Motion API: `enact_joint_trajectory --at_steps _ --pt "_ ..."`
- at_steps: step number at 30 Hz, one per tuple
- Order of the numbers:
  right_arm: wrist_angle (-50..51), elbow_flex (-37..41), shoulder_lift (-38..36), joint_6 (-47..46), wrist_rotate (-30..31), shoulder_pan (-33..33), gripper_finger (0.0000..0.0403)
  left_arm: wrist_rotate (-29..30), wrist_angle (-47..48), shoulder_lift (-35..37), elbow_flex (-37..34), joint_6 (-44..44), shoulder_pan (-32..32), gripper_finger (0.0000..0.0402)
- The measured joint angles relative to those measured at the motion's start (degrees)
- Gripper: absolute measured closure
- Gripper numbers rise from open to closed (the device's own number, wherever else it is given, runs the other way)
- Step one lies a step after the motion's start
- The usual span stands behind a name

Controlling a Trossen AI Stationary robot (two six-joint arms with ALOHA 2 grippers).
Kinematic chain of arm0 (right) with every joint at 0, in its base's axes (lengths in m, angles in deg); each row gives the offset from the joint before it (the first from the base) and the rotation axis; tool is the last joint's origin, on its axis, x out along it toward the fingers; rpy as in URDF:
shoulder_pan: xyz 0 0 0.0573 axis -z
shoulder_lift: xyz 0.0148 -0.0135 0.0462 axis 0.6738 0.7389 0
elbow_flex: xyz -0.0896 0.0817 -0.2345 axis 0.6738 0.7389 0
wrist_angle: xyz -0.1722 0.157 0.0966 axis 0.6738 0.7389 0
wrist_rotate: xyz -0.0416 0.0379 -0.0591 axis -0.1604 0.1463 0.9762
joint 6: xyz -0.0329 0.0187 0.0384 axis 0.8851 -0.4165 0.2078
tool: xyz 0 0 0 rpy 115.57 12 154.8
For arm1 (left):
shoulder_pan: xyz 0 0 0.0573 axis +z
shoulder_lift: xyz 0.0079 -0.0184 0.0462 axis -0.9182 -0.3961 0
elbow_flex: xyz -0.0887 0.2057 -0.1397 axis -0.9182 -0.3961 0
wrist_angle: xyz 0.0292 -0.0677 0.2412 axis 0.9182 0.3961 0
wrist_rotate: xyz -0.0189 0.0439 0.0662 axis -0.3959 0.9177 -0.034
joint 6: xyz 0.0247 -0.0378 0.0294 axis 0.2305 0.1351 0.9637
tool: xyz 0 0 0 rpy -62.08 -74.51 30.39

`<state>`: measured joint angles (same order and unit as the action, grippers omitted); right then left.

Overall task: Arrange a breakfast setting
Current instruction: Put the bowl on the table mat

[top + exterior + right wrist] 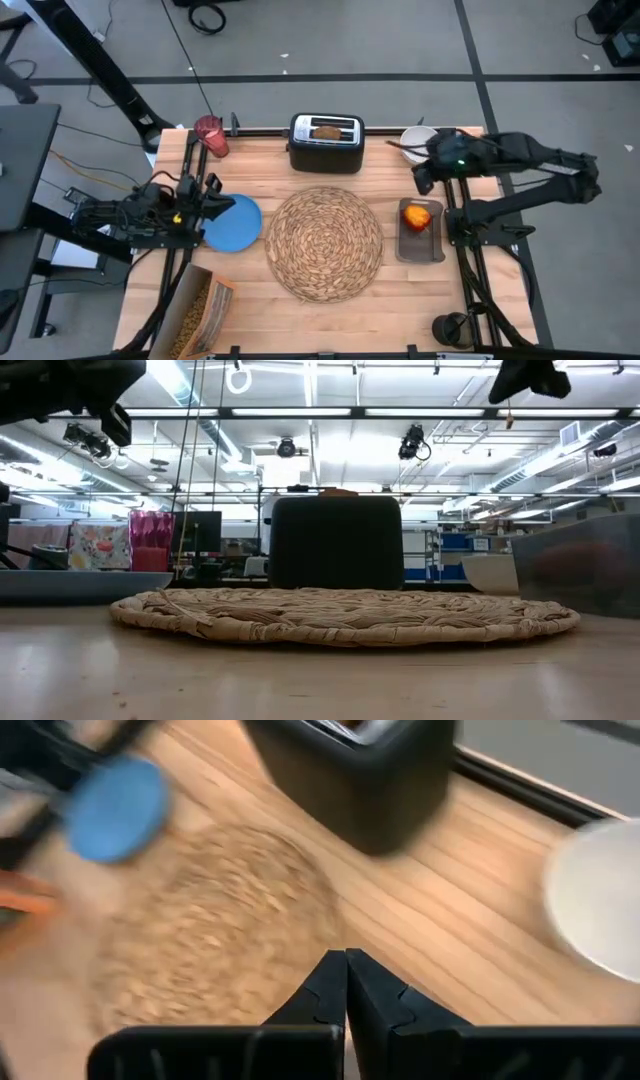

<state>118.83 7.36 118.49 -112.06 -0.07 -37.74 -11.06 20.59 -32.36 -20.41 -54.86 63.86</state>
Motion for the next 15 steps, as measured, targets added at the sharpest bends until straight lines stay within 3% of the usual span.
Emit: enact_joint_trajectory --at_steps 8,15 --pt "15.3 -15.0 16.8 8.2 -2.7 12.8 0.0363 0.0 0.0 0.0 0.3 -6.8 0.0 0.0375" --pt "16.4 -15.6 25.4 19.9 -6.2 27.6 0.0288 0.0 -0.1 0.0 0.3 -8.5 0.0 0.0375"
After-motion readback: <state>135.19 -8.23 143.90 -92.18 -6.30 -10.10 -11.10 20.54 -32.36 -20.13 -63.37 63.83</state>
